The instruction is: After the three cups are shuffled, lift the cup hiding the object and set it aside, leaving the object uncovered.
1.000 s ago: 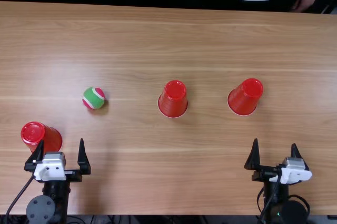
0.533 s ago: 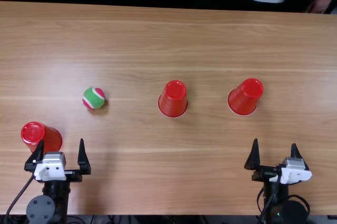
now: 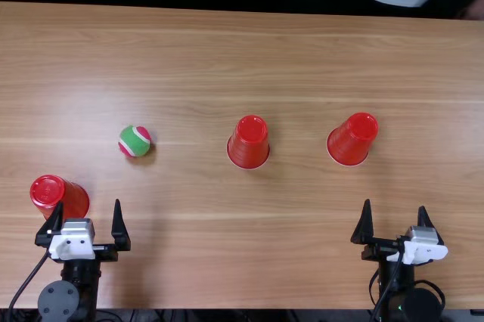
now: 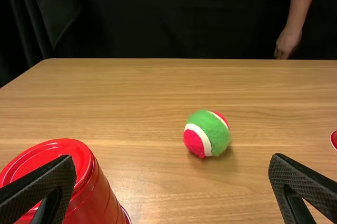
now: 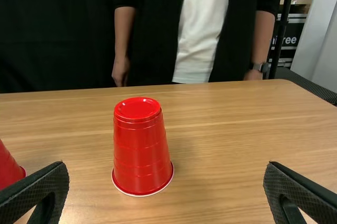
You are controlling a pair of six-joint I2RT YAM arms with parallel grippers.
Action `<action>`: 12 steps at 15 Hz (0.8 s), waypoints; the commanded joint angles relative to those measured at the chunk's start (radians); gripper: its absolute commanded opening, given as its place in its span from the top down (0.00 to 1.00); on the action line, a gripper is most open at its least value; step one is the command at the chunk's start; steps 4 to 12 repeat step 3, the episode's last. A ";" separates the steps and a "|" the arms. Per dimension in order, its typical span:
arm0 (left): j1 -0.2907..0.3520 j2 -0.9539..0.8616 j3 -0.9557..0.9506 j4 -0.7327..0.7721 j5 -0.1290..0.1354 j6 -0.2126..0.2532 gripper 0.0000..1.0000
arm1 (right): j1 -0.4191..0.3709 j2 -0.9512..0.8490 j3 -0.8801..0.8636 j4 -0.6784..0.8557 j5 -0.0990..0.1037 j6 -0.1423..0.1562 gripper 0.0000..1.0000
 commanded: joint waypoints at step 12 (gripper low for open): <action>-0.008 -0.011 -0.030 -0.010 0.002 0.004 0.00 | -0.010 -0.013 -0.002 0.007 0.001 0.005 0.00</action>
